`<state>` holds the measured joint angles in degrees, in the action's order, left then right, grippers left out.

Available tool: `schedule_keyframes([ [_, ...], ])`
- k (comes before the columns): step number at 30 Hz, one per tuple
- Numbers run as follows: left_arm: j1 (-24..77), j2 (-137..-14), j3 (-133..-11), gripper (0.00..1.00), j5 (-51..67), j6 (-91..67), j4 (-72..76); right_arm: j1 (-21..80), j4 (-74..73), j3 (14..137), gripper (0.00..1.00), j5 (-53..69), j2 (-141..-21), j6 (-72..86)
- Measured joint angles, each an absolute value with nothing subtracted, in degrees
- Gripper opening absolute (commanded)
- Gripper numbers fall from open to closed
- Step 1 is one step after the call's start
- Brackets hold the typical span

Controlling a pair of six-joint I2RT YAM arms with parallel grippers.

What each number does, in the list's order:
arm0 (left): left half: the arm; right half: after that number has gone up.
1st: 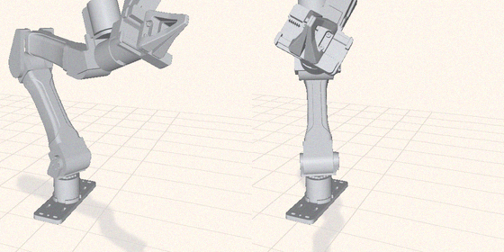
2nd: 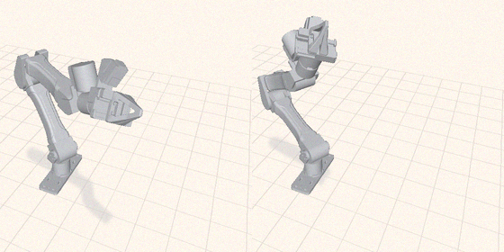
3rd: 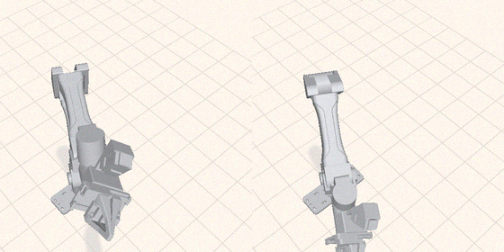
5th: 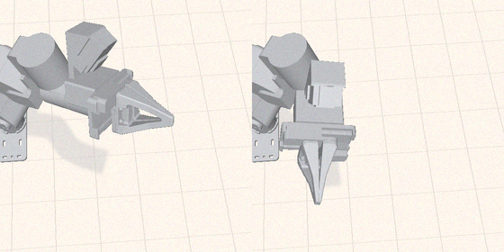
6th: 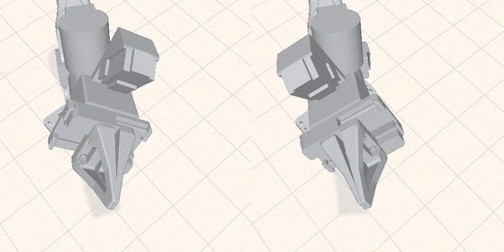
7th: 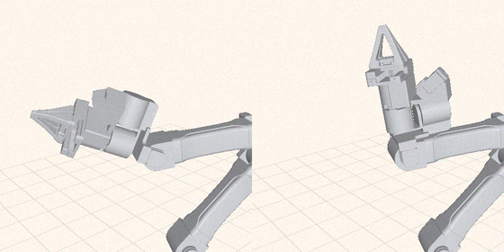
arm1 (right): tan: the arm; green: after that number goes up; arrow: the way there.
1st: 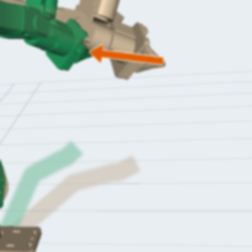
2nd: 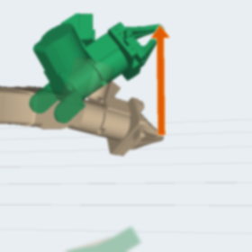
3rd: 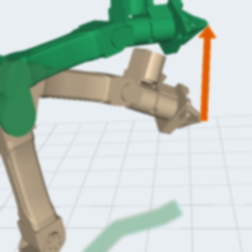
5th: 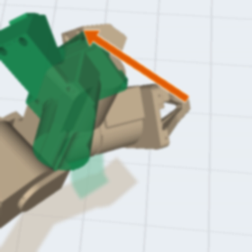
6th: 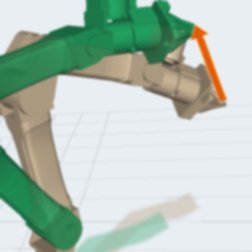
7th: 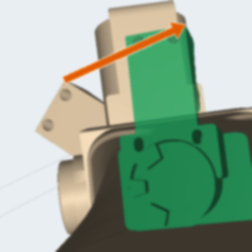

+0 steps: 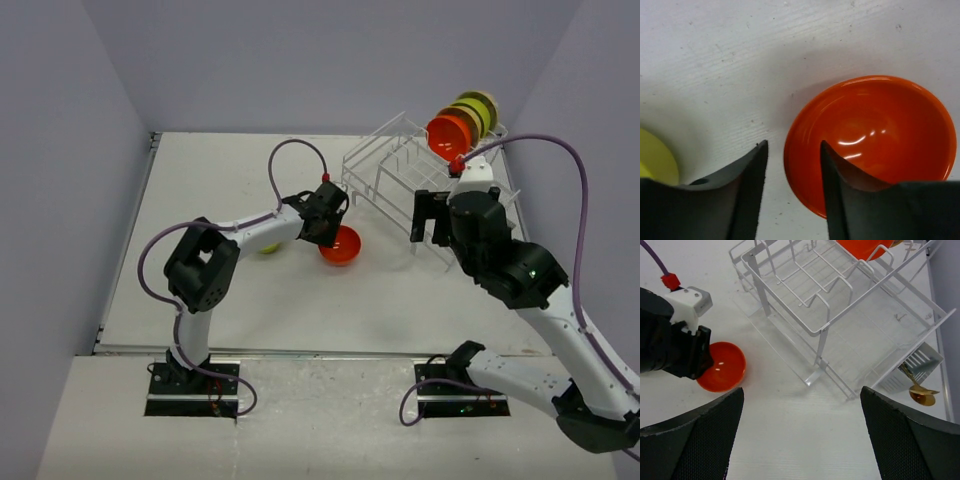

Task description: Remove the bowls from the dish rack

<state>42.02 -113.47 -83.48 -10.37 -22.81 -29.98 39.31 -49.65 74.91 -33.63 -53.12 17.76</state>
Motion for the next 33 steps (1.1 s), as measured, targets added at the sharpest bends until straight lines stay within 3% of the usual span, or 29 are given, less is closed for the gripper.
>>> schedule_keyframes([
  [1, 42.02, -113.43, -83.48, 0.66, -11.03, -22.83, -30.15, 38.76, -49.71, 75.42, 0.99, -33.47, -54.5, 16.6],
  [3, 42.02, -112.88, -83.46, 0.76, -12.34, -23.0, -30.89, 37.65, -49.63, 77.82, 0.99, -33.65, -57.95, 13.91],
  [4, 42.02, -112.29, -83.44, 0.86, -12.95, -23.11, -31.4, 36.95, -49.47, 79.42, 0.99, -33.78, -60.1, 12.34],
  [6, 42.02, -109.65, -82.76, 0.87, -13.76, -23.42, -32.03, 35.64, -48.86, 82.56, 0.99, -34.76, -64.38, 9.04],
  [10, 42.61, -98.54, -79.53, 0.99, -13.74, -23.42, -32.77, 31.88, -45.3, 88.29, 0.83, -38.48, -72.6, 0.01],
  [11, 43.44, -94.24, -78.5, 1.0, -14.26, -23.42, -32.64, 30.79, -44.25, 90.0, 0.77, -39.22, -74.89, -2.39],
  [12, 44.82, -89.41, -77.65, 1.0, -14.74, -23.4, -32.56, 29.74, -43.42, 91.68, 0.54, -39.68, -77.34, -4.8],
  [15, 51.13, -75.26, -75.72, 1.0, -15.92, -23.38, -32.34, 27.33, -41.74, 98.52, 0.28, -41.28, -84.75, -10.87],
  [17, 54.35, -66.24, -74.65, 1.0, -16.51, -23.4, -32.38, 26.13, -39.64, 103.0, 0.3, -43.27, -89.56, -14.98],
  [20, 54.11, -55.53, -71.7, 1.0, -19.79, -23.4, -33.58, 24.71, -34.59, 105.14, 0.41, -46.17, -94.48, -21.47],
  [23, 53.54, -47.57, -67.44, 1.0, -22.06, -23.44, -36.67, 23.14, -32.18, 105.65, 0.41, -47.37, -97.82, -26.17],
  [33, 53.6, -42.44, -60.86, 1.0, -25.85, -23.42, -45.71, 19.46, -25.89, 106.45, 0.39, -48.51, -100.9, -33.95],
])
